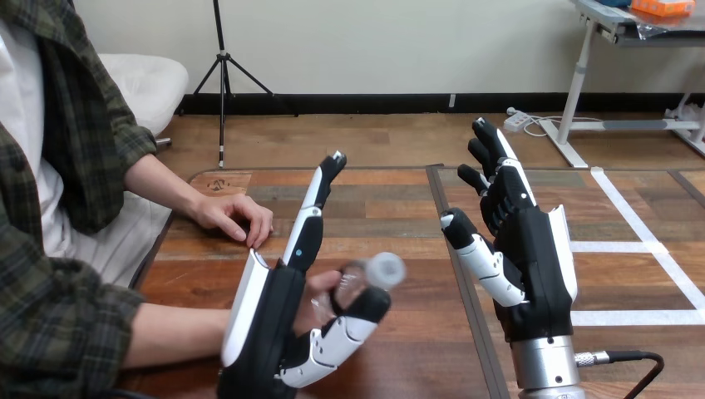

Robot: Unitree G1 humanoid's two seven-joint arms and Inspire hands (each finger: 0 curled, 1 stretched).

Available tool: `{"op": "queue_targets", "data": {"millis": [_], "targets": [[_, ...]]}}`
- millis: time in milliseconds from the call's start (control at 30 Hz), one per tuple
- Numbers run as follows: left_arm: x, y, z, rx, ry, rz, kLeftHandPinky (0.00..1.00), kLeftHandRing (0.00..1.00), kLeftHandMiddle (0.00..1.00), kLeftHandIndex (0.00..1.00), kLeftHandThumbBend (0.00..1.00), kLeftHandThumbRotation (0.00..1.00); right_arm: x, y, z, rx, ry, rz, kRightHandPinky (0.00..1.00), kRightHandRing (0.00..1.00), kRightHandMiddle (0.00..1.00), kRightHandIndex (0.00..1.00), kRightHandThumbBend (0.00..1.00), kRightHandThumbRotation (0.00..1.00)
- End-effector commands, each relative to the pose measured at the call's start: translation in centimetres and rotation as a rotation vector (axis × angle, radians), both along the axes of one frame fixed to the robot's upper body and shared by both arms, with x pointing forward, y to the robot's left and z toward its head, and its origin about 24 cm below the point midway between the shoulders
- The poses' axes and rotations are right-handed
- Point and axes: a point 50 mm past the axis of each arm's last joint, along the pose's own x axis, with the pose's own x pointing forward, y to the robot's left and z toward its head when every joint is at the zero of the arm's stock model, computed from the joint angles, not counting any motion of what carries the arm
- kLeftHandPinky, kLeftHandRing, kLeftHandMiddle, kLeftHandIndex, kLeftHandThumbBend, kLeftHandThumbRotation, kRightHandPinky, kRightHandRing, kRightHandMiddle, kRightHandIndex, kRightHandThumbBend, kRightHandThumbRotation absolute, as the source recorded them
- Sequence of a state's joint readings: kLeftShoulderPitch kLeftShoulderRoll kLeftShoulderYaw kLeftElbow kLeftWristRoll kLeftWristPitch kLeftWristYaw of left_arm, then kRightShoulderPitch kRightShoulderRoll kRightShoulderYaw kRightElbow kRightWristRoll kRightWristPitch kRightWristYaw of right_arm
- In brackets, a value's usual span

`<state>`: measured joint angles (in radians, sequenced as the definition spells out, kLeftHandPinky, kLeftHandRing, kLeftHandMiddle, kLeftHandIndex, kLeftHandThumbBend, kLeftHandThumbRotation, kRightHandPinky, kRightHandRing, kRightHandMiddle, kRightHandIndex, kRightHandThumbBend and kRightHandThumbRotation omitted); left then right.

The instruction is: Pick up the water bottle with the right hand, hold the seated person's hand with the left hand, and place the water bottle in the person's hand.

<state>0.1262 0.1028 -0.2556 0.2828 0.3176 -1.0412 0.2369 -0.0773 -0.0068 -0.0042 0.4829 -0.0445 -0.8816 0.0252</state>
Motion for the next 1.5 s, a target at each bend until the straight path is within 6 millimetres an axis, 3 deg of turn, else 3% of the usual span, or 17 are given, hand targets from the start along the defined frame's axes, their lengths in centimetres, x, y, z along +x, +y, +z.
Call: {"op": "queue_targets", "data": {"millis": [0,367,500,700,1467], "targets": [[0.3,-0.6,1.0,-0.116,-0.063,0.038,1.00,1.00,1.00,1.00,0.76,0.99,0.4,0.0,0.7,0.019,-0.037,0.002,0.89,0.96,0.97,0.92,0.79,0.65],[0.2,-1.5,1.0,-0.198,-0.084,0.064,1.00,0.98,0.97,1.00,0.71,1.00,0.3,0.1,0.6,0.031,-0.033,0.005,0.89,0.95,0.96,0.91,0.78,0.64],[0.2,-1.8,1.0,-0.210,-0.091,0.072,1.00,0.97,0.96,1.00,0.62,1.00,0.3,0.1,0.6,0.032,-0.034,0.002,0.90,0.95,0.95,0.90,0.77,0.64],[0.1,-2.1,0.9,-0.216,-0.092,0.078,1.00,0.96,0.95,1.00,0.57,1.00,0.2,0.2,0.5,0.035,-0.034,-0.001,0.89,0.95,0.95,0.90,0.76,0.64],[-0.3,-2.3,0.7,-0.190,-0.063,0.046,1.00,0.96,0.95,1.00,0.54,1.00,-0.3,0.5,0.3,0.052,-0.027,-0.024,0.86,0.94,0.95,0.89,0.75,0.66]]}}
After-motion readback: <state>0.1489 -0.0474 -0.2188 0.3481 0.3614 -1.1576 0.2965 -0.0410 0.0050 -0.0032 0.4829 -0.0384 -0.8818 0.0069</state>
